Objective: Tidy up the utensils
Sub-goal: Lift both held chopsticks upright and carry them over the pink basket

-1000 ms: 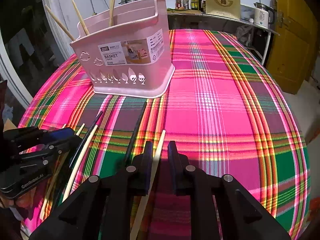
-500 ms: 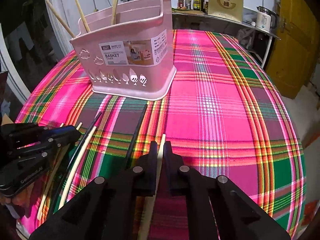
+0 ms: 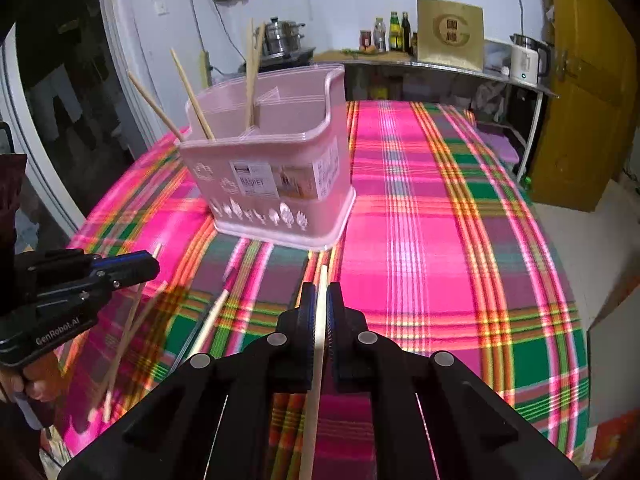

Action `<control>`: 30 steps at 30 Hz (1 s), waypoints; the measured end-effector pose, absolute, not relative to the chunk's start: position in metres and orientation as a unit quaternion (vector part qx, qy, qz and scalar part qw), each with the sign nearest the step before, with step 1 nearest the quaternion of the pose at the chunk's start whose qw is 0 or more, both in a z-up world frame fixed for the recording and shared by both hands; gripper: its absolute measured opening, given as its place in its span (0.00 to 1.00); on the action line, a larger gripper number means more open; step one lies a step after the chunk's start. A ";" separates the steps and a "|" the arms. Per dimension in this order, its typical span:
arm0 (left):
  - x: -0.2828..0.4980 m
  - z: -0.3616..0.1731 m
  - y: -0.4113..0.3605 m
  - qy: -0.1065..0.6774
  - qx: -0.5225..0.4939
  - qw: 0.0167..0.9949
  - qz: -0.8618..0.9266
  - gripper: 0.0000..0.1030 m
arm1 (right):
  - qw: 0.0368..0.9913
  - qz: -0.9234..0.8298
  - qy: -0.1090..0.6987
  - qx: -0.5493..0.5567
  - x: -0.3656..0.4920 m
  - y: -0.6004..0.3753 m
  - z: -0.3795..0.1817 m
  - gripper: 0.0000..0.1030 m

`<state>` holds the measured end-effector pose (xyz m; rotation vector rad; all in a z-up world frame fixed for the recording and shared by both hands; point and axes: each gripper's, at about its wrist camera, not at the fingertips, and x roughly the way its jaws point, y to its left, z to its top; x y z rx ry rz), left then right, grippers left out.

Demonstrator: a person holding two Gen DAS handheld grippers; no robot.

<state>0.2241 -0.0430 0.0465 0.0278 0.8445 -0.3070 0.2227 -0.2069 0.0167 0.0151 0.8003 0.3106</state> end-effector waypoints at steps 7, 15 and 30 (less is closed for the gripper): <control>0.213 0.089 -0.034 0.366 0.006 0.918 -0.156 0.05 | 0.925 0.158 0.347 0.012 0.209 -0.210 0.053 0.05; 0.198 0.116 -0.028 0.337 0.001 0.928 -0.161 0.05 | 0.937 0.165 0.309 0.010 0.192 -0.211 0.083 0.05; 0.187 0.124 -0.021 0.329 -0.003 0.931 -0.159 0.05 | 0.942 0.168 0.291 0.009 0.175 -0.215 0.094 0.05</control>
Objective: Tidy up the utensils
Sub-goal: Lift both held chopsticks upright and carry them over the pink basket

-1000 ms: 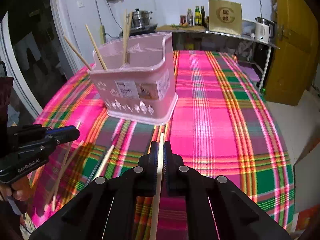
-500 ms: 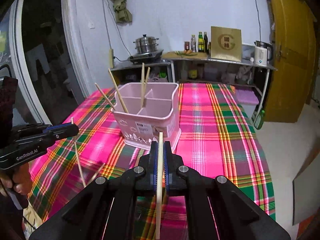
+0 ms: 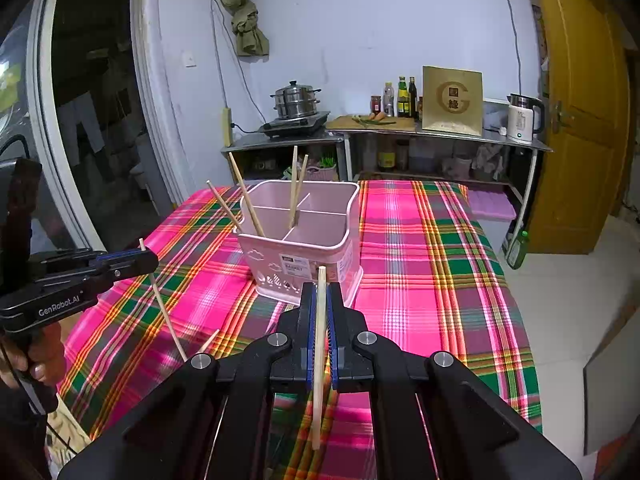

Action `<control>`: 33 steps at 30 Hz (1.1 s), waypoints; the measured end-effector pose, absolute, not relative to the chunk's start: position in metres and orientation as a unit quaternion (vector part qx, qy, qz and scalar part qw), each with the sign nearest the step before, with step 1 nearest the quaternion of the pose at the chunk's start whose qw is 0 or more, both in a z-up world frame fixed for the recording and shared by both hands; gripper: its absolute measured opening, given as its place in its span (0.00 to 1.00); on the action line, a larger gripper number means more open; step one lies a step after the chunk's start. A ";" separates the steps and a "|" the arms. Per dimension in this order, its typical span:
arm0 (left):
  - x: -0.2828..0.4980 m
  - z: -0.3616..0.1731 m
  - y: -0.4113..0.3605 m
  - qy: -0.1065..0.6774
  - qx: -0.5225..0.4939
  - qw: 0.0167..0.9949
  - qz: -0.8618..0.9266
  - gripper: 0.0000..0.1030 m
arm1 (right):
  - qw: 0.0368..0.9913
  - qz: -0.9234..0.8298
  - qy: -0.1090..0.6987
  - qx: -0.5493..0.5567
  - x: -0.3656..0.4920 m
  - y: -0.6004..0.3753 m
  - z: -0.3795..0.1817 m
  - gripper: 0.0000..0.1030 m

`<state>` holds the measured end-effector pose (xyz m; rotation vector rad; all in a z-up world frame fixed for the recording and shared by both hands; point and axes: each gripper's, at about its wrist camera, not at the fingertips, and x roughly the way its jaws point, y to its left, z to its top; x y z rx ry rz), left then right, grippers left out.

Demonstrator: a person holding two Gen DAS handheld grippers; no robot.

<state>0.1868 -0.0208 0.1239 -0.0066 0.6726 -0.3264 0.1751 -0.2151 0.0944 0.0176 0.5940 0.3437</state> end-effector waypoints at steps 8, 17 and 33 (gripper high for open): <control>0.184 0.135 -0.019 0.321 -0.007 0.933 -0.164 0.05 | 0.945 0.171 0.279 0.006 0.169 -0.214 0.106 0.05; 0.189 0.151 -0.019 0.315 -0.001 0.935 -0.166 0.05 | 0.948 0.179 0.264 -0.001 0.174 -0.207 0.122 0.05; 0.226 0.208 -0.012 0.292 -0.011 0.942 -0.165 0.05 | 0.950 0.211 0.231 -0.010 0.199 -0.177 0.162 0.05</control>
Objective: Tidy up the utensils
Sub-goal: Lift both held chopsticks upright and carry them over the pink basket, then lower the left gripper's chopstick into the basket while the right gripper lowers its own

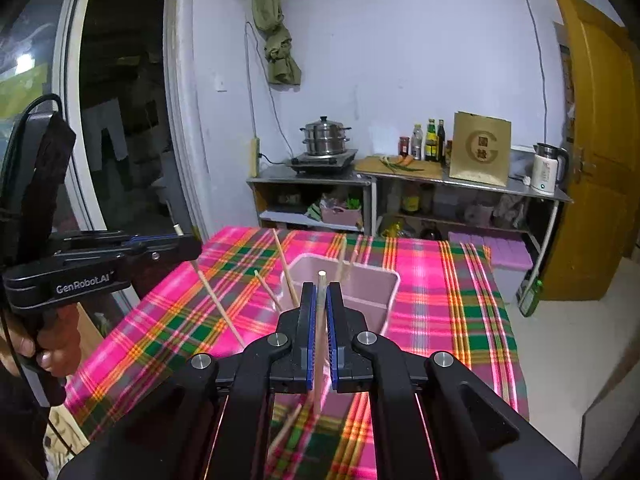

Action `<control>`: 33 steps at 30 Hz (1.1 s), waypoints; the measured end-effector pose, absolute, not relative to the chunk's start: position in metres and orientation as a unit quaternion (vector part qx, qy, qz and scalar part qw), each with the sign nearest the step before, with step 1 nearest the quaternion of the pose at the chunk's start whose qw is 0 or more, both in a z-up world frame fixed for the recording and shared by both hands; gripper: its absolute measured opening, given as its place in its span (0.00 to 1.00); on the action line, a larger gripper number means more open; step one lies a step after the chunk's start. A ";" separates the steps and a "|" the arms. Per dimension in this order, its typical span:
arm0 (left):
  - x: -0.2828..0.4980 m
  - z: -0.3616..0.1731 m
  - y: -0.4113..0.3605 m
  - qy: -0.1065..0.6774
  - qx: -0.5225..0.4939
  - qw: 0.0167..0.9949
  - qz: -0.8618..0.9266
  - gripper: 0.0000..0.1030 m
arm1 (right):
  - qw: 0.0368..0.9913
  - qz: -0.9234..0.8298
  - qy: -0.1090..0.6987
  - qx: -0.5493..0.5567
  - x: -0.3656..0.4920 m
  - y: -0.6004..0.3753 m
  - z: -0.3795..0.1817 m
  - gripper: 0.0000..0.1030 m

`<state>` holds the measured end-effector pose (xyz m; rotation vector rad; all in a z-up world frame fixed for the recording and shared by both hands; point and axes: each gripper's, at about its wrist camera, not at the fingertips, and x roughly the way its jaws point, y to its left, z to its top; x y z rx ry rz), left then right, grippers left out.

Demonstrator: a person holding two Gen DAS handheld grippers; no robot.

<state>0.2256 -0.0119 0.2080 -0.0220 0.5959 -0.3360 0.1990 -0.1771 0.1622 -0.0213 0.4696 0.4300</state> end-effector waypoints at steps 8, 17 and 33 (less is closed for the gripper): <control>0.249 0.236 -0.012 0.273 -0.011 0.948 -0.165 0.05 | 0.953 0.218 0.211 -0.003 0.220 -0.170 0.184 0.05; 0.282 0.242 -0.012 0.269 -0.012 0.949 -0.165 0.05 | 0.954 0.223 0.201 0.009 0.249 -0.163 0.196 0.05; 0.324 0.204 -0.013 0.294 -0.014 0.942 -0.163 0.05 | 0.951 0.220 0.216 0.025 0.296 -0.154 0.174 0.05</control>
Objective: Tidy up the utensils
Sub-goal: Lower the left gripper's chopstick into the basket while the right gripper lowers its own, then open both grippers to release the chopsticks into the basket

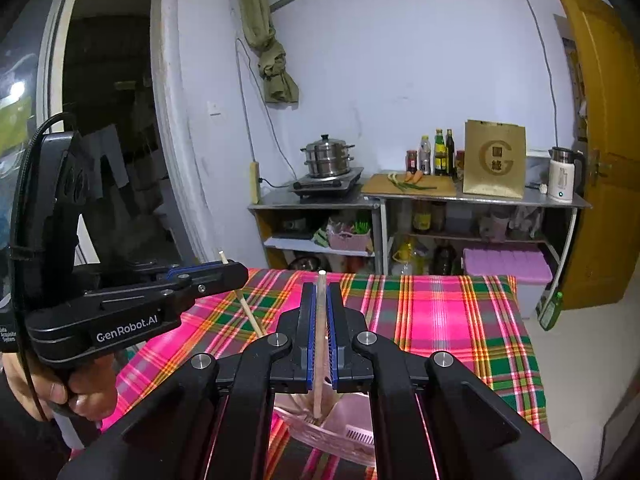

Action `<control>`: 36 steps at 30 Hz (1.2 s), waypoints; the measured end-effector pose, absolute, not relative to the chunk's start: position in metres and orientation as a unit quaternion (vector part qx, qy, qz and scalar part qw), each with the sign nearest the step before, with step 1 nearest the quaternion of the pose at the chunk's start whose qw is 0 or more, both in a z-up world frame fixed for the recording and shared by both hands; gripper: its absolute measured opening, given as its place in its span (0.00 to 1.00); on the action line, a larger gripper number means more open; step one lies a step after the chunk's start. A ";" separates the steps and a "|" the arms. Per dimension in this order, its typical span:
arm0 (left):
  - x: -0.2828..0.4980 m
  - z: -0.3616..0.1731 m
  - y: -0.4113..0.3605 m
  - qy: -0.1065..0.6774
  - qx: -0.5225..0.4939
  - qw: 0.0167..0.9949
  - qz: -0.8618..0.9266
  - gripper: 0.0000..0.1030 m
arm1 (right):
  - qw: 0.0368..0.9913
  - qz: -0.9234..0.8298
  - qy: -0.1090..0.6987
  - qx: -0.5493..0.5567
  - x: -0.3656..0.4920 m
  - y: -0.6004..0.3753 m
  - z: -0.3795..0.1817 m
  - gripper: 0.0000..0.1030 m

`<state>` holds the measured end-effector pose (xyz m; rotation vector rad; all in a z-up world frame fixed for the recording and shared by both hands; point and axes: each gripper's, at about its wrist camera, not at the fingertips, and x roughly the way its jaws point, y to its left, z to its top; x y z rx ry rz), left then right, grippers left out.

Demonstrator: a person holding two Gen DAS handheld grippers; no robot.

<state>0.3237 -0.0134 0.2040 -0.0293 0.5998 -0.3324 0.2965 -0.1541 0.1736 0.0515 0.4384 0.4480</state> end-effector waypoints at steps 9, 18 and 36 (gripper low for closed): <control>0.340 0.170 -0.012 0.325 -0.021 0.932 -0.162 0.05 | 0.944 0.218 0.245 0.028 0.314 -0.152 0.145 0.05; 0.346 0.149 -0.010 0.345 -0.024 0.925 -0.156 0.05 | 0.935 0.224 0.274 0.026 0.321 -0.149 0.122 0.05; 0.302 0.171 0.008 0.303 -0.019 0.943 -0.139 0.09 | 0.942 0.213 0.260 0.023 0.283 -0.168 0.137 0.15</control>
